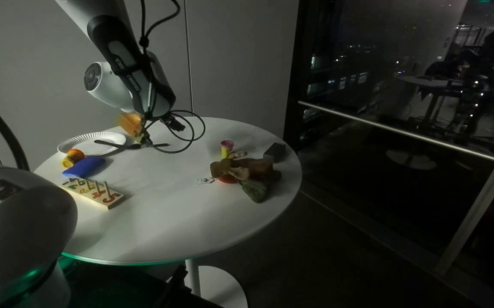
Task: Move most of the things on the table to the right side
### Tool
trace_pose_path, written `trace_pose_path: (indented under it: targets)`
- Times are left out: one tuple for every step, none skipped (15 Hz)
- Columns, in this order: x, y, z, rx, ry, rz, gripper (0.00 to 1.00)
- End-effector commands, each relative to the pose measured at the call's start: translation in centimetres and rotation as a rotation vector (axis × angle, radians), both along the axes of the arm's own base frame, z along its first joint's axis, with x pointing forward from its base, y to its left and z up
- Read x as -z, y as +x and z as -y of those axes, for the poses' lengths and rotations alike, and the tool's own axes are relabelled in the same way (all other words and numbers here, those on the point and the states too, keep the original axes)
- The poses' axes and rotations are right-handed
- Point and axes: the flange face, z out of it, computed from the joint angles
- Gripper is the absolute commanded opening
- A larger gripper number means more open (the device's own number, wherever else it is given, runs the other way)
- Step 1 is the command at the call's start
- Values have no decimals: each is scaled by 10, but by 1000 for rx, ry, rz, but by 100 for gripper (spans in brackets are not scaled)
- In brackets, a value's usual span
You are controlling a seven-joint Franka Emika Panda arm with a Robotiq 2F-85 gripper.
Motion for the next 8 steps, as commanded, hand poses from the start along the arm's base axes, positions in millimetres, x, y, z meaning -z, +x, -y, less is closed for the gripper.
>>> trace_pose_path:
  targets:
    - [-2,-44,-34,-138,93,-130,100]
    - [2,-60,-42,-173,112,-188,100]
    - [9,-74,-46,-202,125,-249,100]
    - [17,-91,-51,-227,143,-308,100]
    - [26,-107,-54,-246,154,-366,100]
    - [35,-124,-58,-269,151,-406,100]
    - [31,-99,-55,-238,140,-348,100]
    - [39,-112,-57,-248,141,-384,100]
